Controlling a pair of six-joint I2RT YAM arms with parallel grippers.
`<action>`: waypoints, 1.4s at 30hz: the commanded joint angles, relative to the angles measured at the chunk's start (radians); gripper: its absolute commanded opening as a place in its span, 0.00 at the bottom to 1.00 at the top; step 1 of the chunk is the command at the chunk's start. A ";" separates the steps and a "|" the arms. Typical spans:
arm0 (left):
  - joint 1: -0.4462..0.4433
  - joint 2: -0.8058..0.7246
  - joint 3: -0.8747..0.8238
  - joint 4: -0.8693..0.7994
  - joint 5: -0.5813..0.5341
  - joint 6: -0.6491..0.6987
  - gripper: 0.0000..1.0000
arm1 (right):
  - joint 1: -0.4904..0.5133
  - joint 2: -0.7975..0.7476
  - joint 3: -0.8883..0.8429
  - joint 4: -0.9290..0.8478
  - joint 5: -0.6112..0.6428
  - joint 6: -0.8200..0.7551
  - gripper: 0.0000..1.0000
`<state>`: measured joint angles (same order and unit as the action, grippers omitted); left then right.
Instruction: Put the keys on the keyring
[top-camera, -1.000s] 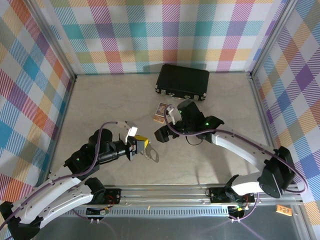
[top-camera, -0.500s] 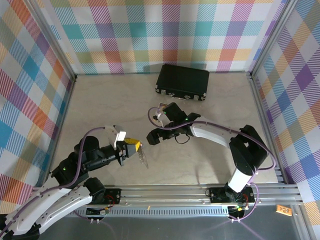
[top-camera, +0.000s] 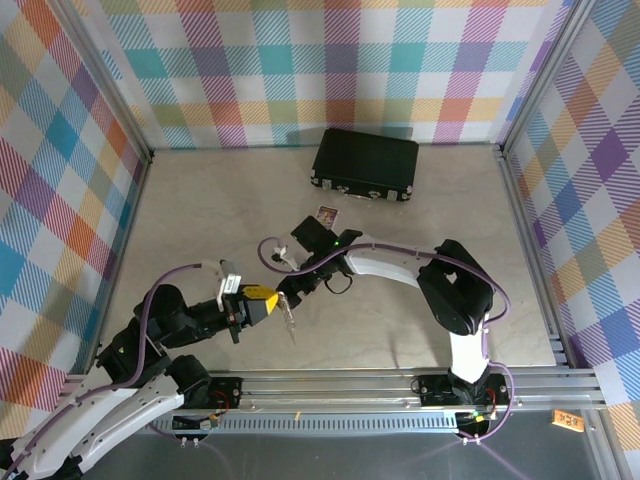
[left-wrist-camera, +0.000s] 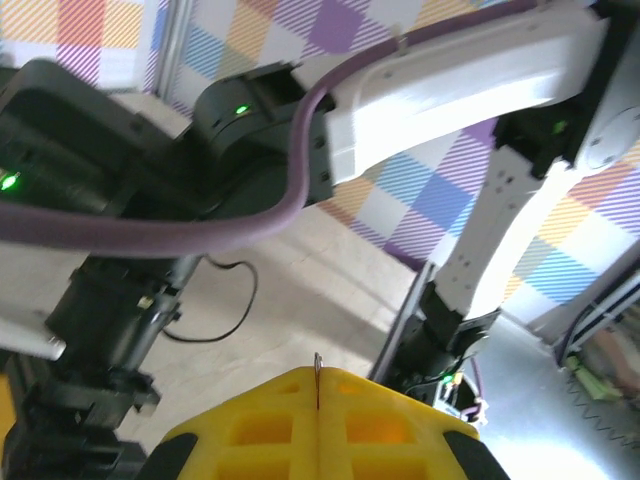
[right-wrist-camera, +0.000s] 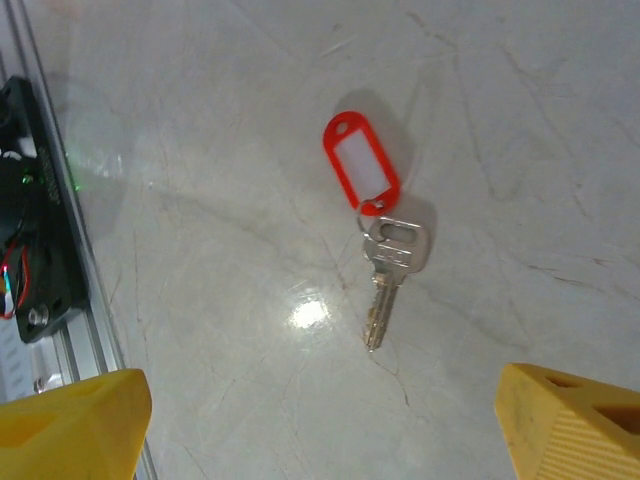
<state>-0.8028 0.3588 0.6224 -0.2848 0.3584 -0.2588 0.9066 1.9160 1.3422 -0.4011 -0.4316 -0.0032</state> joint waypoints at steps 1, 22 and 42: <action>-0.006 -0.025 -0.013 0.114 0.070 -0.030 0.00 | 0.013 0.037 0.053 -0.035 -0.052 -0.086 0.87; -0.006 -0.067 -0.042 0.141 0.090 -0.074 0.00 | 0.097 0.232 0.246 -0.111 0.134 -0.146 0.60; -0.006 -0.094 -0.065 0.159 0.099 -0.088 0.00 | 0.141 0.311 0.358 -0.178 0.274 -0.123 0.39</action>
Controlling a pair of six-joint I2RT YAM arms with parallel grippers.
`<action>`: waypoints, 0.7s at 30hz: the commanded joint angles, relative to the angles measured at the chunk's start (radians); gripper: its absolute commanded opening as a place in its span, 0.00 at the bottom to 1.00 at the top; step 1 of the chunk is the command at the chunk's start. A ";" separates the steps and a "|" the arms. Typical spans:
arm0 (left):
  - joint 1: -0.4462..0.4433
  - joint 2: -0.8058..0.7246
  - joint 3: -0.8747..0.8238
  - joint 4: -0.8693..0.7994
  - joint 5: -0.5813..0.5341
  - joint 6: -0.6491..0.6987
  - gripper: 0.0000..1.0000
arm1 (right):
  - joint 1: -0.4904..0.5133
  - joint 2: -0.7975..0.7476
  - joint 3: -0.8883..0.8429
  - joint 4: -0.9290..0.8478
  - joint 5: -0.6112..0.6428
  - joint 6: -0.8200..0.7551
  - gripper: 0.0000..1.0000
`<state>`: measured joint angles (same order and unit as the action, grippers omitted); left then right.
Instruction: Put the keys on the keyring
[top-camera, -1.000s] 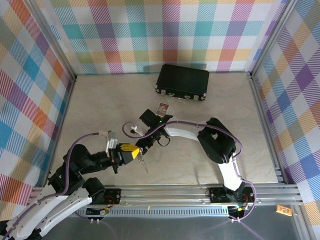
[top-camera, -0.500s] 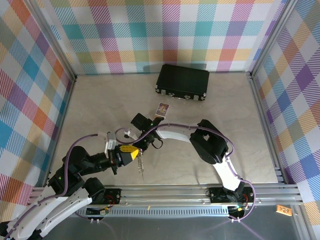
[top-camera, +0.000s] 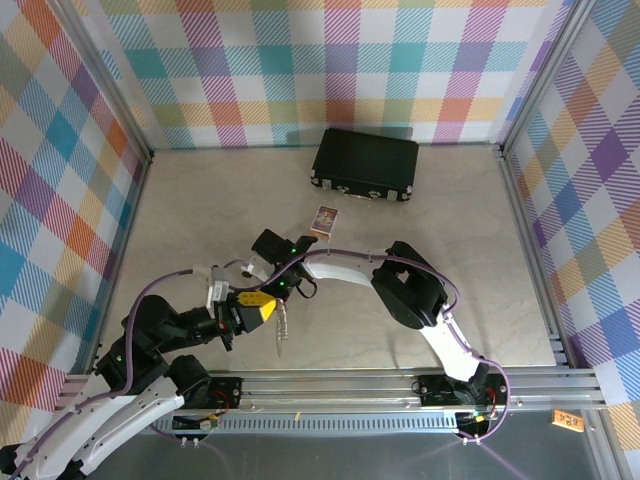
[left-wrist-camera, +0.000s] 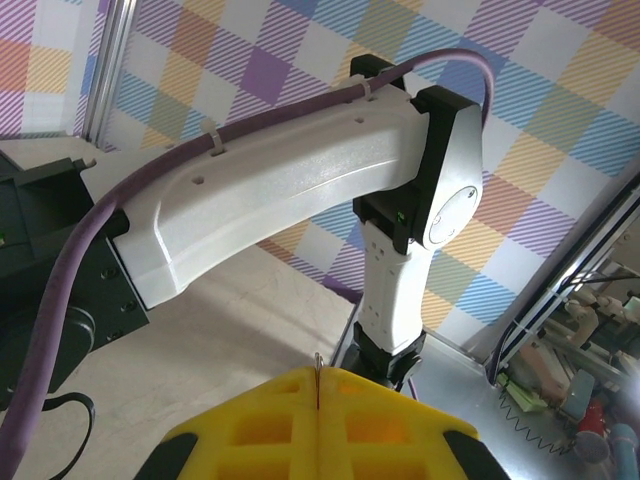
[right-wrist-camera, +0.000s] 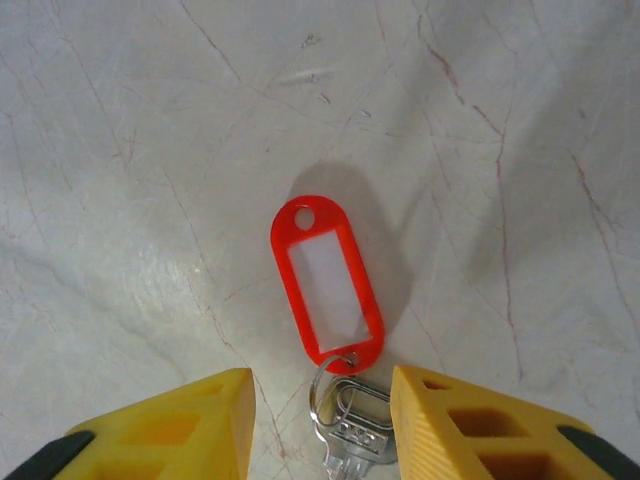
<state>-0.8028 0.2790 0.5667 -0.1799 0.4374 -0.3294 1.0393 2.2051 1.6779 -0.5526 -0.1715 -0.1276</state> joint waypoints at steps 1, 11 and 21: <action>-0.006 -0.014 -0.010 0.053 0.019 -0.018 0.00 | 0.008 0.023 0.023 -0.026 0.013 0.003 0.38; -0.007 -0.013 -0.024 0.070 0.012 -0.026 0.00 | 0.013 0.034 0.047 -0.036 0.060 0.004 0.31; -0.006 -0.013 -0.031 0.072 0.003 -0.026 0.00 | 0.014 0.051 0.074 -0.061 0.070 -0.006 0.24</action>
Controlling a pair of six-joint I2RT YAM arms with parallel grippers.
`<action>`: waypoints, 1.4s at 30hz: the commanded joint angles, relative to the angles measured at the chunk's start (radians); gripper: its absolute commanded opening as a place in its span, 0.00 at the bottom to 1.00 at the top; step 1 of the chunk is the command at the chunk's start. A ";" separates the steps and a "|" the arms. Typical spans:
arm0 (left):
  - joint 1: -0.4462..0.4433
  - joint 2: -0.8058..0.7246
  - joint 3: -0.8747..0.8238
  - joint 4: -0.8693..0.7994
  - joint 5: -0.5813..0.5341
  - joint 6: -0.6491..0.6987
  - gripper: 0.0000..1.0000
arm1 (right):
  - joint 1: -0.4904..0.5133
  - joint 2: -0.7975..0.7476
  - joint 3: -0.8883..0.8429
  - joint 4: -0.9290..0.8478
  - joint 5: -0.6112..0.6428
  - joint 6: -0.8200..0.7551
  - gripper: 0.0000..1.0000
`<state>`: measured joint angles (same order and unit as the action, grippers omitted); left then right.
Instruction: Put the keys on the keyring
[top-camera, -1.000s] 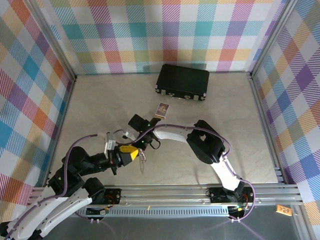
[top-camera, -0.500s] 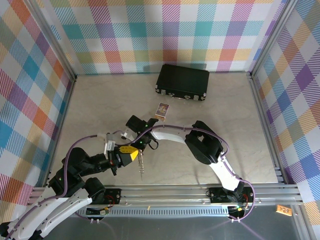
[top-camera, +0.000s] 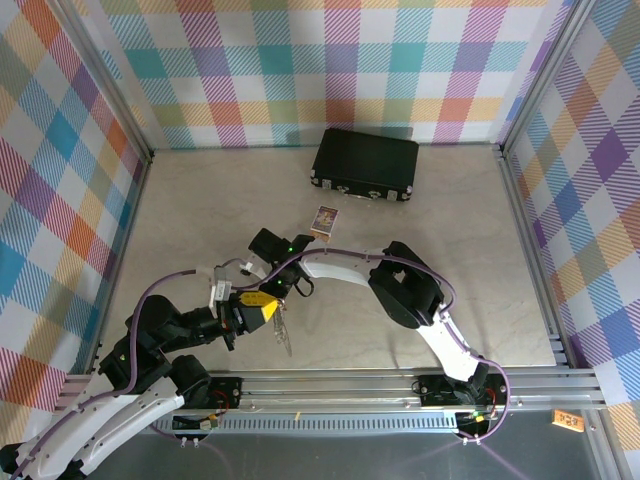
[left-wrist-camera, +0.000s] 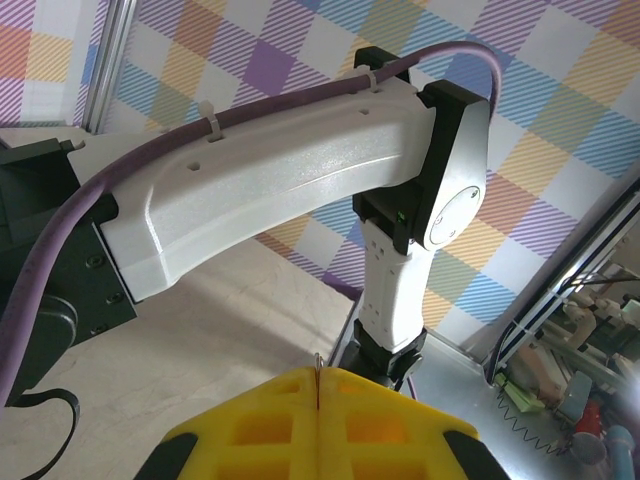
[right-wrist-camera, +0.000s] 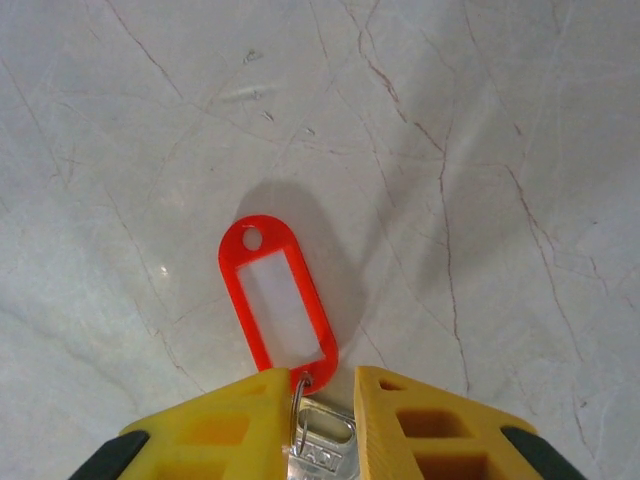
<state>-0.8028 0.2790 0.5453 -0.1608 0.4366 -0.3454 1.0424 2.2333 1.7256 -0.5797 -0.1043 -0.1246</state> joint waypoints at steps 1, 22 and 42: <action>-0.007 -0.012 -0.010 0.052 0.003 -0.009 0.00 | 0.010 0.022 0.026 -0.035 -0.001 -0.008 0.24; -0.006 0.016 -0.014 0.045 -0.031 -0.001 0.00 | -0.021 -0.023 -0.017 -0.060 0.070 0.064 0.00; -0.006 0.192 0.009 0.039 -0.123 0.059 0.00 | -0.194 -0.476 -0.643 -0.009 0.137 0.291 0.00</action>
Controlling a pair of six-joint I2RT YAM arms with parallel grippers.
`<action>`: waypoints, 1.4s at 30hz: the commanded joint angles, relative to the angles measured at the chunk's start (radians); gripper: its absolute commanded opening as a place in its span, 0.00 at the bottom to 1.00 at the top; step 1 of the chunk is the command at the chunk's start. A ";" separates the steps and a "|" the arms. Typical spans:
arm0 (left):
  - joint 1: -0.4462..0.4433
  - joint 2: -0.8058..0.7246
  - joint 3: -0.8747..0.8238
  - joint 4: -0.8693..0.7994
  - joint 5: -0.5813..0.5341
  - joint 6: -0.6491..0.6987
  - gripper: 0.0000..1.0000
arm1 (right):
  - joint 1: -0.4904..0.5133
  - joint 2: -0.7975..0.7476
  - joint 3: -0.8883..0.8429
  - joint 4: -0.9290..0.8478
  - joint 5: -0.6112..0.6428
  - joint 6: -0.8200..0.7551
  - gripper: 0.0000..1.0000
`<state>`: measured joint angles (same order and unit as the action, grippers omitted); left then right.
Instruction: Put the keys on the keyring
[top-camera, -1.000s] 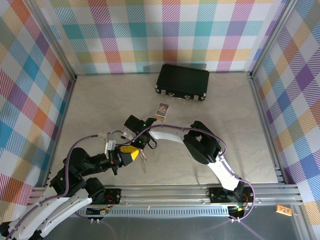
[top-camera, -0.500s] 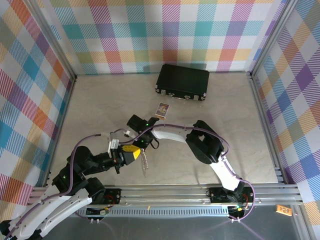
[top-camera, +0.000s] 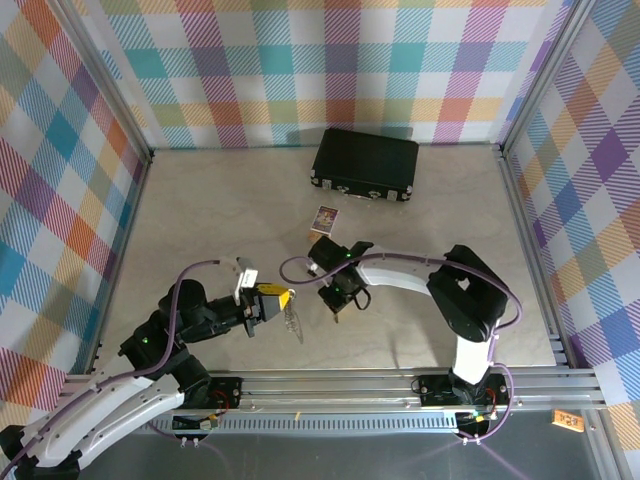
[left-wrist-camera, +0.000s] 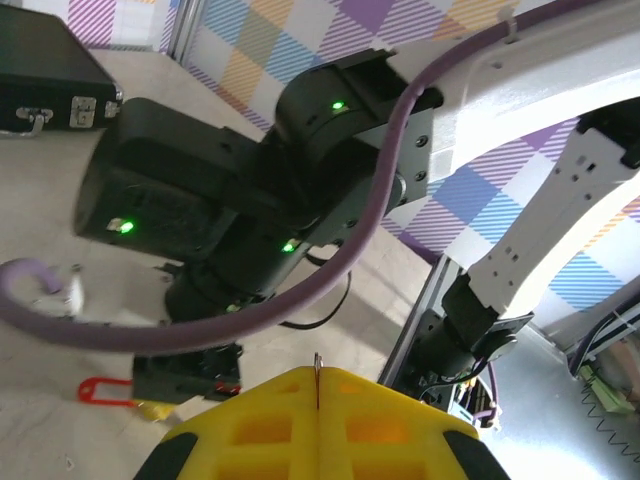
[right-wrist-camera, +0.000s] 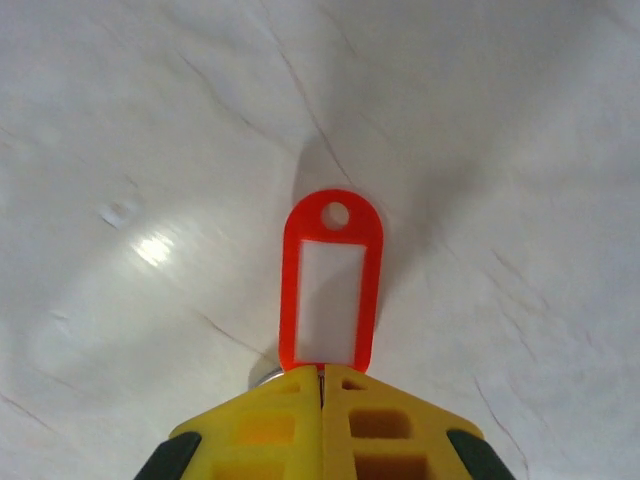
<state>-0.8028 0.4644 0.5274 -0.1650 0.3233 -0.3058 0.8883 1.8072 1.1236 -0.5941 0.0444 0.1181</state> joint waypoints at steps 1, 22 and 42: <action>-0.006 0.014 0.026 0.048 -0.008 0.019 0.00 | -0.049 -0.066 -0.062 0.010 -0.021 0.054 0.00; -0.006 0.024 -0.006 0.049 -0.011 0.014 0.00 | -0.138 -0.172 -0.116 -0.057 -0.126 0.120 0.39; -0.007 0.035 -0.027 0.061 -0.026 0.021 0.00 | -0.134 -0.033 0.053 -0.209 -0.157 0.129 0.30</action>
<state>-0.8028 0.5102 0.5056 -0.1505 0.3008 -0.2981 0.7395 1.7489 1.1465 -0.7513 -0.1154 0.2291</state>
